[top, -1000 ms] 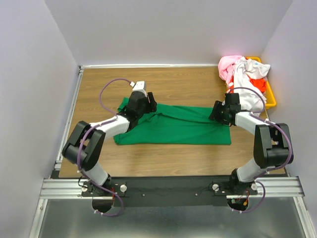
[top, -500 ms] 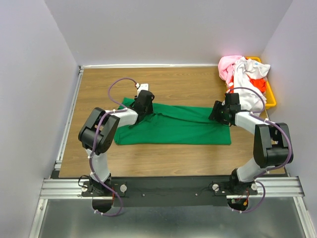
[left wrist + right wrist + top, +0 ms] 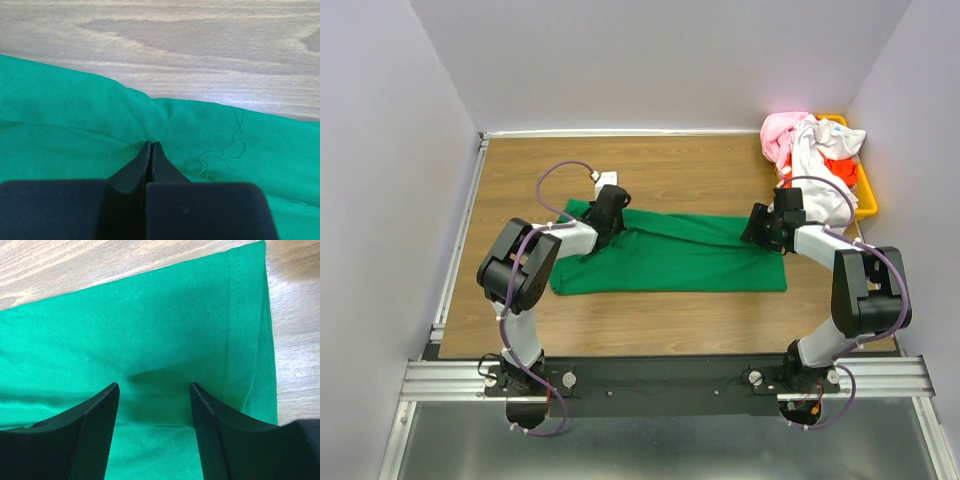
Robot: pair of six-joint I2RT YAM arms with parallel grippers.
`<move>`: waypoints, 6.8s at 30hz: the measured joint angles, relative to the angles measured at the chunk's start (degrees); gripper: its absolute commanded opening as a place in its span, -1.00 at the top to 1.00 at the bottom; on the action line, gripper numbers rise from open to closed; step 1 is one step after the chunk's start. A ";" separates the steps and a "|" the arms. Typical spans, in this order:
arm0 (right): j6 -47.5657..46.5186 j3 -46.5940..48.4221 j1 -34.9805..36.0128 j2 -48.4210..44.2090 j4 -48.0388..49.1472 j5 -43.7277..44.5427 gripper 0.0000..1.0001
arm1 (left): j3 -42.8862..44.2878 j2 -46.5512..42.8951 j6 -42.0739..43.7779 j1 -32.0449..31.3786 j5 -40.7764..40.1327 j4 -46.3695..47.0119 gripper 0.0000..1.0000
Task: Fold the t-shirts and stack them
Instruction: Fold the tshirt
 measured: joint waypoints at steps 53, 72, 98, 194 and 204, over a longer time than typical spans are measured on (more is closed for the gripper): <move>-0.02 0.63 0.39 1.84 3.19 -0.13 -0.31 | -18.49 -29.03 -12.66 -8.37 -0.07 -2.99 -0.48; 0.04 -0.35 0.66 -0.96 0.28 2.36 -0.33 | -12.07 -12.44 -6.32 7.67 9.53 2.93 -0.47; 0.66 7.28 7.50 4.55 -2.80 -3.45 -0.36 | 2.86 -0.42 -4.33 9.42 14.16 -2.84 -0.47; 1.95 15.54 9.11 7.85 -7.04 1.55 -0.45 | -19.69 -33.97 -7.13 10.73 2.51 -23.39 -0.37; 1.05 14.14 9.11 7.85 -7.58 1.38 -0.45 | -21.73 -33.81 -8.04 15.93 3.56 -18.58 -0.26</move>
